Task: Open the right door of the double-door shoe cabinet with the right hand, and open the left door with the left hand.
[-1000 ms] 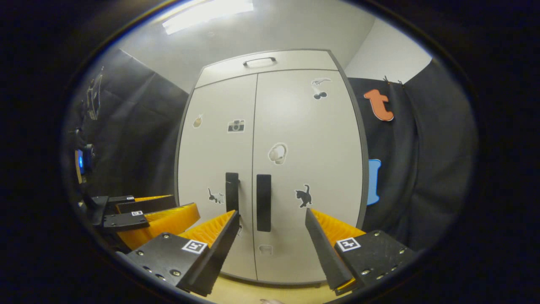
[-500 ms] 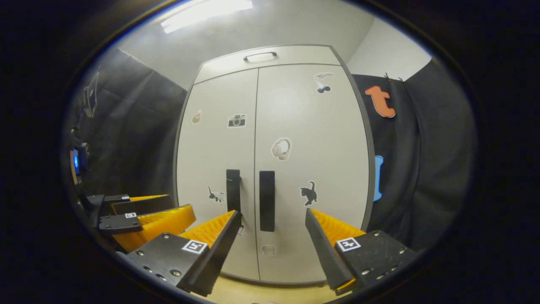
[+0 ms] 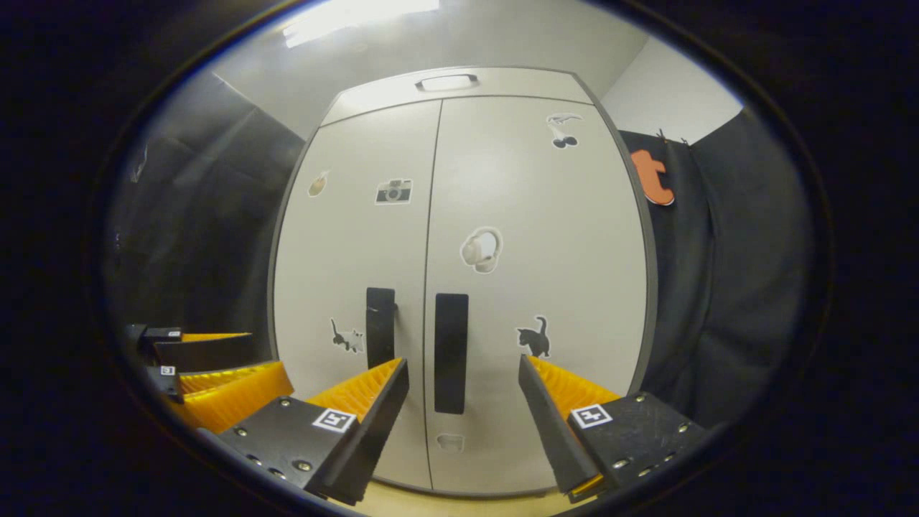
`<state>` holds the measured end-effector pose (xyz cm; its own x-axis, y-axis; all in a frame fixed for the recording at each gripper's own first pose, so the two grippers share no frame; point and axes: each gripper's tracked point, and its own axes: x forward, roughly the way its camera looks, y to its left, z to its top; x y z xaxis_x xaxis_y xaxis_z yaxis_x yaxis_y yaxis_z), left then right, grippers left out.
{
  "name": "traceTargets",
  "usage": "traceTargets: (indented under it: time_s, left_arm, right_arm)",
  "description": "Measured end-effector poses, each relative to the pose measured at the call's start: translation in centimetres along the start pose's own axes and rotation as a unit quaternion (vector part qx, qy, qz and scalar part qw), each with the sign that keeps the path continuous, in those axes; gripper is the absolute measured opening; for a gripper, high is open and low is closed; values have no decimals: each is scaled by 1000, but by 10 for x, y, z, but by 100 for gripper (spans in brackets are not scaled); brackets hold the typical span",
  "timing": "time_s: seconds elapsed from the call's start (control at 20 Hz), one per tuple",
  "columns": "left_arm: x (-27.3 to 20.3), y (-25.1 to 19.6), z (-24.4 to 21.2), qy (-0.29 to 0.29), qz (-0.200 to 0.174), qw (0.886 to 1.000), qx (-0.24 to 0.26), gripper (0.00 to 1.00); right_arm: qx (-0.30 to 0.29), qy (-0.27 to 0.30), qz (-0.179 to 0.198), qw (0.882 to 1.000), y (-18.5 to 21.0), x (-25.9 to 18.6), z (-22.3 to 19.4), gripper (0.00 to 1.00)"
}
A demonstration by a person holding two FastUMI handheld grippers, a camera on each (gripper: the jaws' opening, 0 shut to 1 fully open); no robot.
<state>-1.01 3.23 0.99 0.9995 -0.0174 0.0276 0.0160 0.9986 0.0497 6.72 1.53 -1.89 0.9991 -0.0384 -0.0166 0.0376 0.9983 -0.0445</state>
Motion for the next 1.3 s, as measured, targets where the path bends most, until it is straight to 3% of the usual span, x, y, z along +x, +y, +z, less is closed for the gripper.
traceTargets:
  time_s: [0.25, 0.35, 0.65, 0.7, 0.75, 0.9, 0.95, 1.05, 1.1, 1.15, 1.3]
  left_arm:
    - [1, 16, 1, -2, -5, 1000, 8, 96]
    - [3, 24, 0, 1, -5, 1000, 14, 96]
    - [10, 43, -7, 9, -13, 1000, 12, 96]
    - [11, 47, -9, 10, -14, 1000, 11, 96]
    - [12, 50, -10, 12, -14, 1000, 9, 96]
    - [15, 55, -13, 16, -18, 1000, 4, 96]
    - [16, 56, -14, 16, -19, 1000, 2, 96]
    - [18, 58, -15, 17, -20, 1000, 1, 95]
    - [19, 58, -16, 18, -21, 1000, 0, 95]
    - [19, 59, -17, 19, -21, 1000, -1, 96]
    - [19, 62, -20, 24, -19, 1000, -6, 96]
  right_arm:
    - [3, 13, -14, 1000, 9, 30, -14, 84]
    - [8, 20, -20, 1000, 11, 39, -21, 75]
    - [8, 25, -47, 999, 12, 57, -26, 71]
    - [9, 27, -54, 998, 10, 59, -28, 66]
    - [8, 28, -59, 998, 8, 61, -28, 54]
    - [10, 31, -61, 998, 11, 65, -31, 55]
    - [8, 28, -67, 997, 11, 66, -29, 30]
    - [2, 26, -75, 997, 10, 64, -29, 34]
    - [2, 26, -78, 997, 10, 64, -29, 30]
    - [5, 28, -77, 997, 10, 65, -30, 34]
    - [4, 31, -75, 997, 9, 64, -30, 30]
